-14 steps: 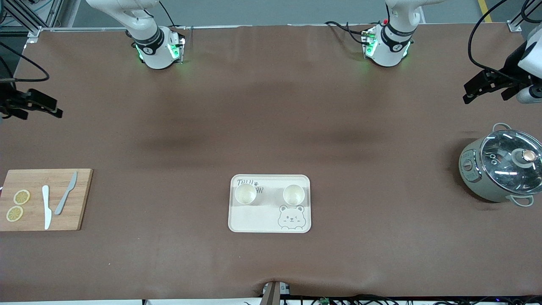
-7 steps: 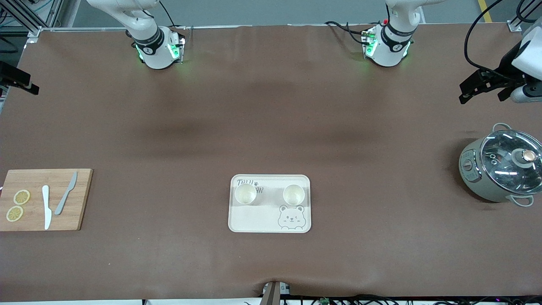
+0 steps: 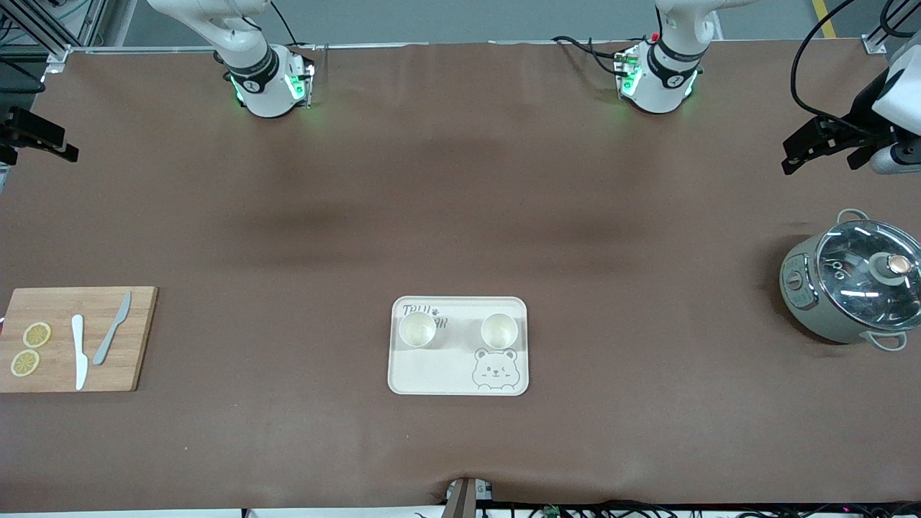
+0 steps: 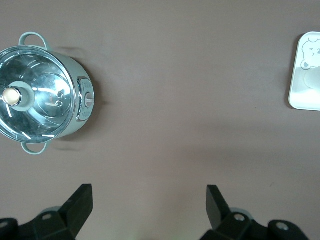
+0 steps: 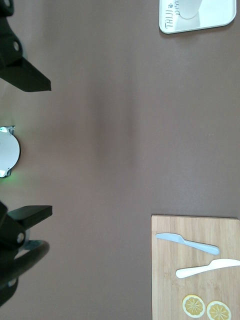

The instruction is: Place white IKEA cup upright on tray with both arms

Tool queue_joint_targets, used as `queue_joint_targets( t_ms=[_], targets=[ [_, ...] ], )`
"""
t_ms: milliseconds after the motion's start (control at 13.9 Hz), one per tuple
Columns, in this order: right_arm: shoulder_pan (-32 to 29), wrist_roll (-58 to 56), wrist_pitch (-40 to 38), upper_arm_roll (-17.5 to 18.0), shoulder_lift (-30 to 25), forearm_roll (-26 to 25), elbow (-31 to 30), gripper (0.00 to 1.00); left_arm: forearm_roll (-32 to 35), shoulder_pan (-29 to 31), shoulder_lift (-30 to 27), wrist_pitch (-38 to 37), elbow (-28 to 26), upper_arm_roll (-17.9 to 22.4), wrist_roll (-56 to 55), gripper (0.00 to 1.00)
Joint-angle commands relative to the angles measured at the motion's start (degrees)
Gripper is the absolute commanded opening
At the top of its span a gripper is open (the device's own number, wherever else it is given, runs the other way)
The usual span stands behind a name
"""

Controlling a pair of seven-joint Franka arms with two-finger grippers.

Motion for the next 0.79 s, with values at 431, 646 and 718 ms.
queue_joint_targets(
  t_ms=[431, 646, 718],
  targets=[
    [0.26, 1.22, -0.05, 0.35, -2.02, -0.75, -2.26, 1.0, -0.59, 0.14, 0.96, -3.61, 2.85, -0.3, 0.36, 1.0],
    [0.26, 1.22, -0.23, 0.35, -1.93, -0.67, -2.26, 1.0, -0.5, 0.14, 0.96, -3.61, 2.85, -0.3, 0.36, 1.0],
    [0.09, 1.22, -0.4, 0.35, -1.93, -0.67, -2.26, 1.0, -0.5, 0.14, 0.96, -3.61, 2.85, -0.3, 0.36, 1.0]
  ],
)
